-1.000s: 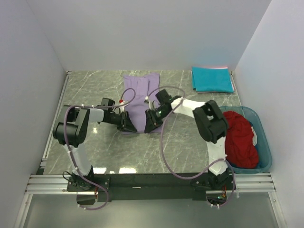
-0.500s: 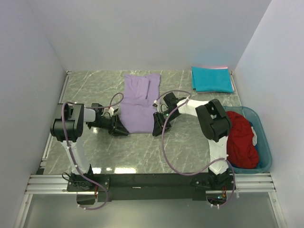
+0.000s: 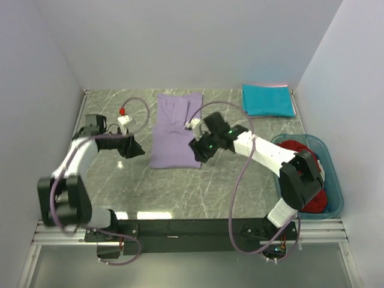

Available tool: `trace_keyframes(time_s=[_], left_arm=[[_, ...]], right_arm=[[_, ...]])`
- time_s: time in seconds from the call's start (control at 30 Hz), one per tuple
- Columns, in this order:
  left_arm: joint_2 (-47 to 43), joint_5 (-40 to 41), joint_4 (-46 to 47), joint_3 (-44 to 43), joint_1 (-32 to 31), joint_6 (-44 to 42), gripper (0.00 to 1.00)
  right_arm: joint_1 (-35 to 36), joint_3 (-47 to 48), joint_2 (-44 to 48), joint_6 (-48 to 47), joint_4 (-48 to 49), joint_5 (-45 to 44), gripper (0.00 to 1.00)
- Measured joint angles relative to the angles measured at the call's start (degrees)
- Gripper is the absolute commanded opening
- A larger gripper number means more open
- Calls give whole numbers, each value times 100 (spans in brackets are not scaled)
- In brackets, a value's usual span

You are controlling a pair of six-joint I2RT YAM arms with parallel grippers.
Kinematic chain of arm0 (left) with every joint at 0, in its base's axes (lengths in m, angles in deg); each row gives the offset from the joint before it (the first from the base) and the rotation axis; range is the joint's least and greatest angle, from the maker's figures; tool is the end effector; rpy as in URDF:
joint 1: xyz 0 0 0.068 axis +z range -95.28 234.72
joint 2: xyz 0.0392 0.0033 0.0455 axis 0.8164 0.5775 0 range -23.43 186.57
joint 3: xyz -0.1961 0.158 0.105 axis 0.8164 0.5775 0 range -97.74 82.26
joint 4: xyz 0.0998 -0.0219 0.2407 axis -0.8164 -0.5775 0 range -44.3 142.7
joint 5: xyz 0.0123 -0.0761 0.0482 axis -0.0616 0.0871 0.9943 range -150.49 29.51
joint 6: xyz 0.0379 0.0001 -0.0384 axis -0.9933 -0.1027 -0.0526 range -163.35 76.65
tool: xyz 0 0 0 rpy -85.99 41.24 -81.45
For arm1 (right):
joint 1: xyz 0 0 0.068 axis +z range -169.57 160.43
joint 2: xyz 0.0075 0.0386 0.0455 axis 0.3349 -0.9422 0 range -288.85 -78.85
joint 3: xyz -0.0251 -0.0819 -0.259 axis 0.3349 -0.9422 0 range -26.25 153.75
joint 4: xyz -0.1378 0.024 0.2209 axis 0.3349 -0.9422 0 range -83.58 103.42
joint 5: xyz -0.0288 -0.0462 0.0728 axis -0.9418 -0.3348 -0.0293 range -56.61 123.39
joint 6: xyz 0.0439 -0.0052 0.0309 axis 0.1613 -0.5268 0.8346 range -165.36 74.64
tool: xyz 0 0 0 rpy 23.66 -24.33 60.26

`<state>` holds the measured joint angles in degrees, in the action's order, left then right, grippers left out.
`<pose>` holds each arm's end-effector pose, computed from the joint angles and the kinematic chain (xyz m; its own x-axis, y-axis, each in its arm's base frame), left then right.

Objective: Fold and stack the t-shirts
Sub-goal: Fold the tshirt

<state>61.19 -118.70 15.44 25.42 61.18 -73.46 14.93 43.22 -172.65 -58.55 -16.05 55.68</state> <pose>0.2807 0.0012 0.2312 -0.6303 0.1945 -0.7516 0.7089 0.5389 -0.4551 0.2797 0.2086 0.2443 -0.4858 -0.5901 -0.6448 -0.8417 0.5146 0.1632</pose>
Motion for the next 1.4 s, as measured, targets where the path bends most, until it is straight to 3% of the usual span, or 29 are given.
trace_keyframes(time_s=[0.13, 0.23, 0.47, 0.8, 1.0, 1.1, 1.2, 1.27, 1.4], left_arm=[[-1478, 380, 614, 1097, -267, -1381, 53], [-1840, 699, 1010, 1814, -704, -2232, 53], [-1740, 1368, 2000, 2820, -1523, -3281, 52], [-999, 2011, 2975, 2914, -1902, -3751, 51], [-570, 2271, 2918, 2568, -2072, -3956, 41], [-391, 2398, 2809, 2380, -2146, -4000, 28], [-219, 2483, 2656, 2190, -2184, -4057, 5], [-184, 2511, 2522, 2096, -2188, -4068, 1], [-216, 2485, 2133, 1843, -2186, -4015, 1]], right_arm=[[737, -437, 39, -579, 457, -765, 58], [1086, -573, -37, -874, 645, -1139, 57], [1427, -999, -254, -1486, 1421, -1770, 52], [1427, -1132, -721, -1974, 1687, -2127, 49], [1427, -970, -914, -2098, 1683, -2269, 18], [1427, -964, -922, -2138, 1685, -2317, 0], [1423, -946, -922, -2142, 1663, -2332, 0], [1403, -890, -922, -2138, 1561, -2304, 0], [1241, -570, -905, -2096, 1141, -2085, 0]])
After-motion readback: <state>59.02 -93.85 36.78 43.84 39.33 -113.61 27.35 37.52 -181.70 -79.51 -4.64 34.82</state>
